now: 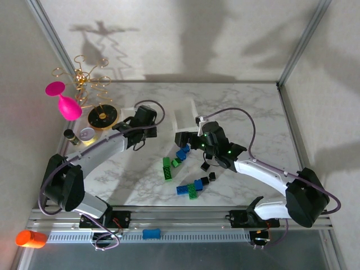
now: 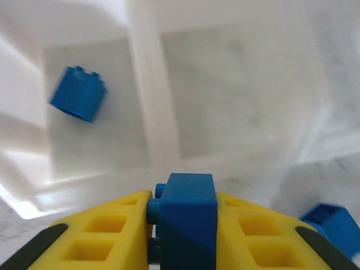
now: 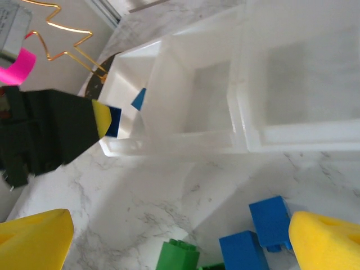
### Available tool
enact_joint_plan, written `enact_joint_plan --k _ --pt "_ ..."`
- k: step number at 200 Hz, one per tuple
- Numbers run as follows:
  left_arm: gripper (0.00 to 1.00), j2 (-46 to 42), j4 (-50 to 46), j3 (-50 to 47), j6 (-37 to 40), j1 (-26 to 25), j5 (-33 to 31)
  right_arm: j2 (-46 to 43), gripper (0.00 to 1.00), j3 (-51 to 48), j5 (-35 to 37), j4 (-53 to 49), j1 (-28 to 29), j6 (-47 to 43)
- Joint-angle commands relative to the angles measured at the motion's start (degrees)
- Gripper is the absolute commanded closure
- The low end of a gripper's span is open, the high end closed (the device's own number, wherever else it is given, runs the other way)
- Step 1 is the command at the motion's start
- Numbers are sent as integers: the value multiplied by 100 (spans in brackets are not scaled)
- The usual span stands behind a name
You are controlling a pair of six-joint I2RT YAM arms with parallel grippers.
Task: Sort the legos into containers by color
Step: Place the lego in the container.
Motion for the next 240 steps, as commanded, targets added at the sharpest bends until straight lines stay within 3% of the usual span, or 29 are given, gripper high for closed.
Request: enact_joint_plan --k 1,32,60,121,155,240 --pt "69 -99 -26 169 147 313 -374 199 1 285 -132 282 93 -173" --pt "69 315 68 414 260 623 -605 372 1 438 -166 375 114 -152" --pt "69 779 348 624 250 937 -349 432 1 437 -98 425 118 -122" --pt "70 2080 390 1585 325 1119 -631 423 1 403 47 297 117 -93" --pt "70 2530 503 1753 309 1294 -409 398 1 386 150 238 124 -113" --pt "60 2548 602 1602 291 1404 -196 426 1 424 260 196 119 -143"
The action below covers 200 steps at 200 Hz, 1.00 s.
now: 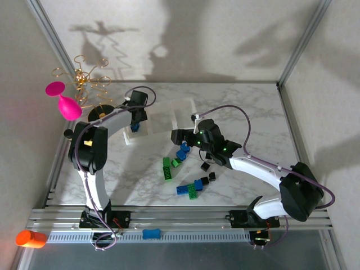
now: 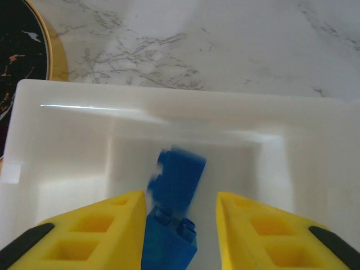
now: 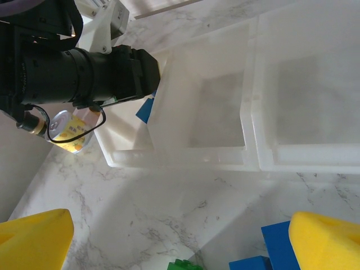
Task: Sort the legos into containers by color
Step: Place the lego in the container, then pick up the lego from the center of the table.
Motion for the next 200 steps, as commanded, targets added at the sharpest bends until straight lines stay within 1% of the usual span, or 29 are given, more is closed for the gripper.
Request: enact_joint_plan --k 1,41,77,106,147,197,200 --pt "60 -110 11 5 30 45 92 51 1 178 150 -18 46 -71" --pt "59 -680 -19 -153 -27 44 288 -47 1 215 273 -105 37 -140" --pt "59 -1408 -8 -567 -134 7 496 -67 1 337 309 -358 -26 -105" --pt "59 -1987 11 -954 -224 -143 849 -164 1 270 198 -407 -124 -5" --pt "59 -2566 -128 -1337 -265 -802 964 -246 1 50 76 -588 -360 200" --pt "57 -2654 -384 -1496 -453 -1637 1200 -461 1 -326 -13 -763 -535 428" --pt "57 -2650 -390 -1502 -475 -1682 1204 -477 1 -343 -18 -779 -670 427"
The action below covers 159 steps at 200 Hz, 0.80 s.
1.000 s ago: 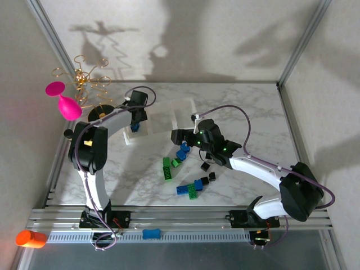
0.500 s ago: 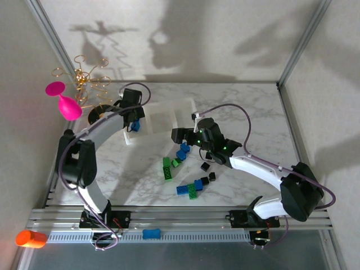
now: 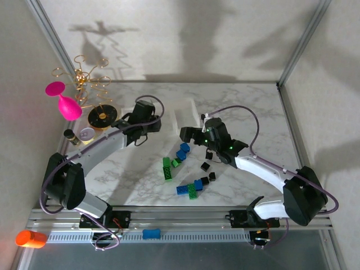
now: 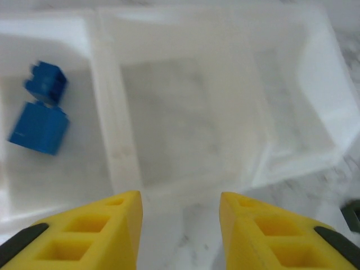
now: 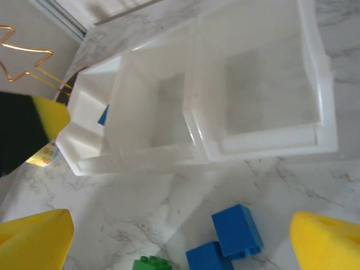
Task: Sort the legos into containers by color
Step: Pick up the lego from the center of the table.
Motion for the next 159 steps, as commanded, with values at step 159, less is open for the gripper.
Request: enact_joint_plan --k 159 --pt "42 1671 449 267 -1692 -1466 427 -323 1 -868 -27 -205 -673 565"
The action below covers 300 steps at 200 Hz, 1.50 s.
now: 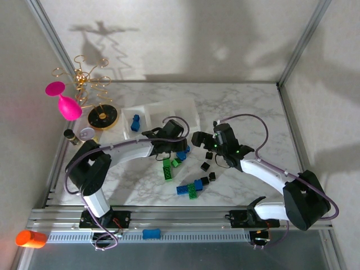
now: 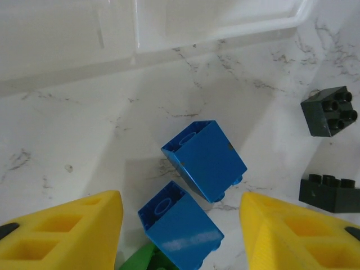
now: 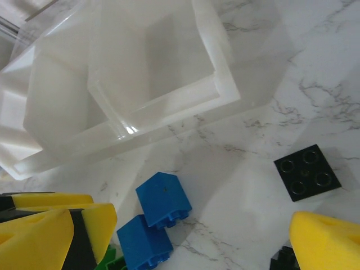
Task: Sort the legos into containers by color
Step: Pick up the lego from the center of the table.
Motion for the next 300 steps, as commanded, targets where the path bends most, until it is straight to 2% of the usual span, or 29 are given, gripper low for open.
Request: enact_joint_plan --k 1,85,195,247,300 --pt "42 316 76 301 -217 -61 -81 -80 1 -111 16 -17 -70 141" --pt "42 1136 3 944 -104 -163 -52 -44 1 -189 -34 52 -224 145" --pt "53 1884 -489 1682 195 -285 -530 -71 1 -339 -82 97 -393 144" --pt "61 1834 -482 1709 238 -320 -600 -79 1 -358 -126 130 -418 172" --pt "63 1589 -549 1949 335 -312 -621 -190 1 -161 -91 -62 -423 -170"
